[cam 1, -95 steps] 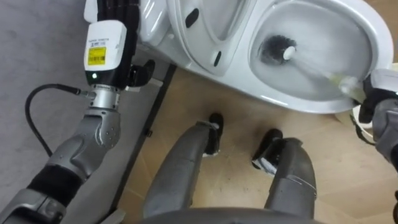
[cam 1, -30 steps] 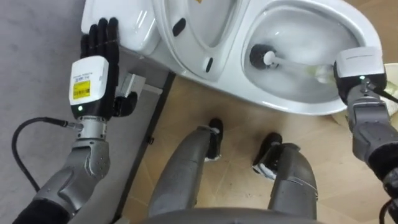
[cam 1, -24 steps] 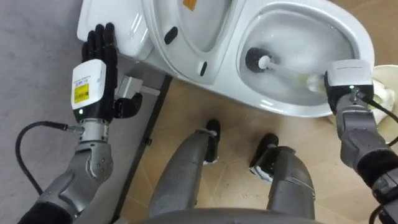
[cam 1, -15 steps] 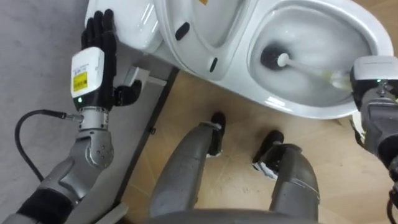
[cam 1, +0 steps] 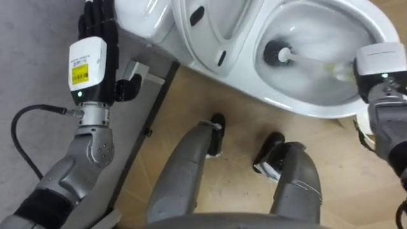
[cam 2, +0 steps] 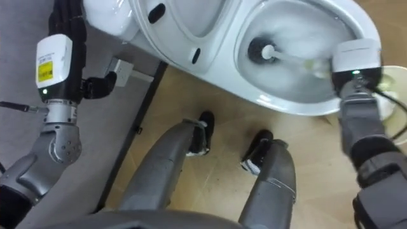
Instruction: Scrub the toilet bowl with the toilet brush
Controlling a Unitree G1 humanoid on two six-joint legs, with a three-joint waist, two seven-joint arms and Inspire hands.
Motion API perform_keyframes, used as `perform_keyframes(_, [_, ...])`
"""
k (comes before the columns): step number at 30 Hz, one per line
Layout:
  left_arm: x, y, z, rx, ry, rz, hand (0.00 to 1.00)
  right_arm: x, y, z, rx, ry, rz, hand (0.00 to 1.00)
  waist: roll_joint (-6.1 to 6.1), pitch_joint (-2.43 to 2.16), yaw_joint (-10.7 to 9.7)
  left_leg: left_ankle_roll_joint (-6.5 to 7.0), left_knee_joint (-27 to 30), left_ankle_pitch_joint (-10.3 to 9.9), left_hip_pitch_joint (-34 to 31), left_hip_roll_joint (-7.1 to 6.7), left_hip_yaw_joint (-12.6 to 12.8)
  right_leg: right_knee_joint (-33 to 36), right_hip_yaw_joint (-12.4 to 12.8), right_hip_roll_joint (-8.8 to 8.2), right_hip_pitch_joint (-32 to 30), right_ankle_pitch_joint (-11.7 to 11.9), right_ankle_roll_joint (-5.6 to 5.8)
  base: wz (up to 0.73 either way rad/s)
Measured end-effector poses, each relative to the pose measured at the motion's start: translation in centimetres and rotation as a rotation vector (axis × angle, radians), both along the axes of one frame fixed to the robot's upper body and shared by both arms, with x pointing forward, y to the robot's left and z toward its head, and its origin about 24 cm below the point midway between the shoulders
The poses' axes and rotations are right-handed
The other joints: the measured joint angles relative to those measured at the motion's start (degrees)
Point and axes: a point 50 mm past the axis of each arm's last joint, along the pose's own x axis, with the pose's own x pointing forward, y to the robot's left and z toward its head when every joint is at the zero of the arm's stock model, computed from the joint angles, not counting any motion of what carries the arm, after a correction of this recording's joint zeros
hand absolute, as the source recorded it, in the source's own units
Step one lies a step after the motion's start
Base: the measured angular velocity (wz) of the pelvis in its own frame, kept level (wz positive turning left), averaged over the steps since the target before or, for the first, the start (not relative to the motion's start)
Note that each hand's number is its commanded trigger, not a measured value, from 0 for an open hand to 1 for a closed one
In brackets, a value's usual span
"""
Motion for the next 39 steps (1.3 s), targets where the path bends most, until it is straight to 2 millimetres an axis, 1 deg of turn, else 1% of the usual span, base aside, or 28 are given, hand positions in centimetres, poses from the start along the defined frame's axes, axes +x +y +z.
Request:
perform_keyframes(2, [-0.6, 0.0, -0.5, -0.015, 0.027, 0.008, 0.0, -1.1, 0.9, -0.5, 0.031, 0.014, 0.0, 1.0, 0.88, -0.56, 0.1, -0.29, -0.5, -0.2, 1.0, 0.98, 0.1, -1.9, 0.0, 1.36, 1.2, 0.8, -0.09, -0.27])
perform_keyframes(3, [-1.0, 0.1, -0.9, -0.026, 0.041, 0.023, 0.0, -1.6, 1.5, -0.7, 0.051, 0.017, 0.001, 1.0, 1.23, -0.58, 0.1, -0.44, -1.0, -0.2, 1.6, 1.53, 0.4, -2.8, 0.1, 1.73, 1.8, 1.3, -0.45, -0.33])
perform_keyframes(6, [-1.4, -0.1, -1.3, -0.038, 0.046, 0.031, 0.0, -1.7, 1.9, -1.0, 0.064, 0.03, -0.025, 1.0, 2.16, -0.47, 0.1, -1.01, -1.8, 0.1, 2.0, 2.02, 0.2, -3.8, -0.2, 2.31, 2.3, 1.8, -1.02, -0.1])
perform_keyframes(9, [-1.4, 0.2, -1.6, -0.033, 0.05, 0.038, 0.0, -0.6, 0.8, -0.8, 0.052, 0.036, -0.073, 1.0, 2.38, -0.36, 0.5, -1.34, -2.1, 0.3, 2.0, 2.25, 0.2, -3.6, 0.1, 2.24, 1.9, 1.9, -1.33, 0.0])
perform_keyframes(10, [-1.3, 0.3, -1.7, -0.034, 0.054, 0.047, 0.0, 0.1, -0.2, -0.8, 0.045, 0.054, -0.093, 1.0, 2.4, -0.33, 0.7, -1.49, -2.2, 0.4, 2.0, 2.4, 0.3, -3.7, -0.1, 2.25, 1.9, 1.9, -1.6, 0.0])
perform_keyframes(11, [-1.2, 0.3, -1.7, -0.043, 0.051, 0.052, 0.0, 0.4, -1.2, -0.8, 0.066, 0.064, -0.129, 1.0, 2.09, -0.12, 0.9, -1.6, -2.4, 0.4, 2.0, 2.34, 0.3, -3.3, -0.1, 2.08, 1.7, 1.6, -1.81, 0.0])
perform_keyframes(12, [-1.1, 0.3, -1.5, -0.046, 0.044, 0.053, 0.0, 0.6, -1.7, -0.8, 0.089, 0.061, -0.152, 1.0, 1.69, 0.16, 1.0, -1.69, -2.6, 0.5, 2.0, 2.2, 0.4, -2.9, 0.2, 1.95, 1.3, 1.4, -1.83, 0.11])
perform_keyframes(13, [-0.7, 0.4, -1.2, -0.039, 0.029, 0.052, 0.0, 0.8, -2.6, -0.6, 0.14, 0.049, -0.201, 1.0, 0.77, 0.7, 1.4, -1.87, -2.9, 0.6, 1.5, 1.66, 0.6, -1.9, 0.5, 1.33, 0.1, 0.9, -1.92, 0.22])
perform_keyframes(14, [-0.4, 0.5, -0.9, -0.034, 0.011, 0.05, 0.0, 0.9, -3.5, -0.3, 0.196, 0.024, -0.25, 1.0, -0.06, 1.24, 1.4, -1.89, -2.9, 1.1, 0.4, 0.89, 0.6, -0.3, 0.5, 0.26, -1.4, 0.2, -2.15, 0.36])
perform_keyframes(15, [-0.4, 0.6, -0.6, -0.031, -0.009, 0.056, 0.0, 1.2, -3.7, 0.0, 0.265, -0.01, -0.279, 1.0, -1.73, 1.4, 0.4, -1.84, -2.7, 1.4, -0.6, -0.08, 0.7, 1.4, 0.6, -1.0, -3.1, -0.5, -2.24, 0.38])
perform_keyframes(16, [-0.4, 0.7, -0.5, -0.033, -0.023, 0.064, 0.0, 1.2, -3.7, 0.0, 0.305, -0.013, -0.287, 1.0, -2.45, 1.38, 0.0, -1.84, -2.4, 1.6, -0.9, -0.48, 0.6, 2.1, 0.6, -1.41, -3.5, -0.9, -2.23, 0.39])
perform_keyframes(17, [-0.4, 0.8, -0.2, -0.037, -0.038, 0.074, 0.0, 1.0, -4.2, -0.1, 0.36, -0.025, -0.315, 1.0, -3.07, 1.67, -0.7, -1.83, -1.2, 1.6, -1.6, -0.76, 0.4, 3.2, 0.3, -1.95, -3.7, -1.6, -2.11, 0.37])
perform_keyframes(18, [0.2, 0.8, 0.3, -0.038, -0.056, 0.067, 0.0, 1.0, -5.0, 0.2, 0.385, -0.049, -0.358, 1.0, -3.07, 1.68, -1.2, -1.81, -0.3, 1.6, -2.4, -0.85, 0.4, 3.8, 0.1, -2.15, -4.0, -2.0, -1.79, 0.32])
perform_keyframes(19, [0.3, 0.7, 0.4, -0.035, -0.056, 0.061, 0.0, 1.1, -5.4, 0.5, 0.393, -0.061, -0.379, 1.0, -3.07, 1.68, -1.1, -1.66, -0.2, 1.7, -2.6, -0.92, 0.5, 4.0, 0.1, -2.26, -4.2, -2.1, -1.73, 0.22])
perform_keyframes(20, [0.5, 0.7, 0.5, -0.017, -0.054, 0.051, 0.0, 1.4, -5.9, 1.0, 0.381, -0.086, -0.397, 1.0, -3.22, 1.77, -1.1, -1.18, -0.2, 1.9, -2.9, -1.3, 1.0, 4.6, 0.5, -2.89, -4.8, -2.2, -1.53, 0.07])
perform_keyframes(21, [0.6, 0.7, 0.5, -0.012, -0.051, 0.049, 0.0, 1.6, -6.2, 1.4, 0.36, -0.097, -0.395, 1.0, -3.39, 1.89, -1.1, -1.05, -0.2, 2.0, -2.9, -1.55, 1.2, 4.9, 1.0, -3.06, -5.1, -2.3, -1.34, 0.05])
perform_keyframes(22, [0.7, 0.7, 0.6, -0.002, -0.044, 0.042, 0.0, 1.8, -6.6, 2.0, 0.314, -0.103, -0.377, 1.0, -3.44, 1.92, -1.1, -0.67, -0.1, 2.0, -2.9, -2.0, 1.6, 5.7, 1.2, -3.78, -5.5, -2.4, -1.17, 0.0])
perform_keyframes(25, [1.0, 0.6, 0.7, 0.006, -0.038, 0.029, 0.0, 2.1, -6.6, 2.4, 0.231, -0.094, -0.313, 1.0, -3.43, 1.91, -0.9, -0.29, 0.1, 1.9, -2.8, -2.12, 1.4, 5.7, 1.2, -3.85, -5.3, -2.3, -0.69, 0.0])
perform_keyframes(27, [1.2, 0.1, 0.7, 0.0, -0.033, 0.02, 0.0, 2.0, -6.1, 2.1, 0.177, -0.071, -0.261, 1.0, -2.97, 1.7, -0.2, -0.16, -0.1, 1.8, -2.8, -1.9, 1.3, 5.2, 0.9, -3.57, -4.9, -2.0, -0.46, -0.05])
perform_keyframes(28, [1.3, -0.2, 0.7, -0.007, -0.03, 0.015, 0.0, 1.7, -5.4, 1.4, 0.155, -0.045, -0.229, 1.0, -2.85, 1.66, 0.4, -0.01, -0.1, 1.7, -2.4, -1.77, 1.4, 5.0, 0.9, -3.34, -4.5, -1.7, -0.75, -0.07])
perform_keyframes(29, [1.2, -0.4, 0.5, -0.016, -0.024, 0.016, 0.0, 1.5, -4.3, 0.6, 0.141, -0.017, -0.187, 1.0, -2.01, 1.6, 0.6, 0.01, -0.3, 1.7, -2.0, -1.35, 1.0, 3.9, 0.4, -2.56, -3.5, -1.4, -0.65, -0.06])
perform_keyframes(30, [1.0, -0.6, 0.2, -0.023, -0.013, 0.014, 0.0, 1.0, -3.2, -0.4, 0.126, 0.003, -0.17, 1.0, -0.78, 1.39, 0.7, -0.05, -0.8, 1.7, -1.5, -0.96, 0.4, 2.2, -0.6, -1.85, -2.1, -0.7, -0.72, -0.04])
perform_keyframes(31, [0.8, -0.7, 0.0, -0.03, -0.005, 0.018, 0.0, 0.7, -3.0, -0.7, 0.122, 0.009, -0.178, 1.0, -0.26, 1.16, 0.8, -0.06, -1.2, 1.7, -1.2, -0.73, 0.3, 1.3, -0.8, -1.48, -1.5, -0.4, -0.64, -0.15])
perform_keyframes(33, [0.4, -1.2, -0.6, -0.058, 0.013, 0.033, 0.0, -0.2, -1.9, -1.7, 0.133, 0.021, -0.19, 1.0, 1.71, 0.51, 1.3, -0.08, -2.4, 1.7, 0.0, -0.02, 0.2, -1.8, -0.7, 0.13, 0.1, 1.1, -0.39, -0.24])
perform_keyframes(35, [-0.3, -1.2, -1.3, -0.068, 0.038, 0.045, 0.0, -0.6, -1.4, -1.8, 0.145, 0.017, -0.197, 1.0, 2.75, 0.13, 1.1, -0.09, -3.2, 1.7, 0.6, 0.17, 0.2, -3.2, -0.7, 0.56, 0.8, 1.6, -0.24, -0.13])
perform_keyframes(37, [-0.6, -1.2, -1.4, -0.071, 0.044, 0.052, 0.0, -0.8, -0.9, -2.0, 0.166, 0.029, -0.206, 1.0, 3.06, 0.07, 1.3, -0.17, -3.8, 1.7, 1.1, 0.75, 0.5, -4.4, -0.2, 1.43, 1.3, 2.0, -0.23, -0.17])
perform_keyframes(38, [-0.9, -0.9, -1.7, -0.07, 0.055, 0.064, 0.0, -0.7, -0.5, -1.9, 0.176, 0.034, -0.207, 1.0, 3.2, -0.02, 1.3, -0.29, -4.3, 1.7, 1.4, 1.06, 0.6, -5.1, -0.4, 1.7, 1.6, 2.5, -0.58, -0.19])
perform_keyframes(39, [-1.0, -0.8, -1.7, -0.07, 0.056, 0.069, 0.0, -0.7, -0.4, -2.0, 0.18, 0.043, -0.214, 1.0, 3.37, 0.02, 1.5, -0.44, -4.6, 1.7, 1.9, 1.52, 0.8, -5.9, -0.5, 2.23, 2.1, 2.8, -0.76, -0.15])
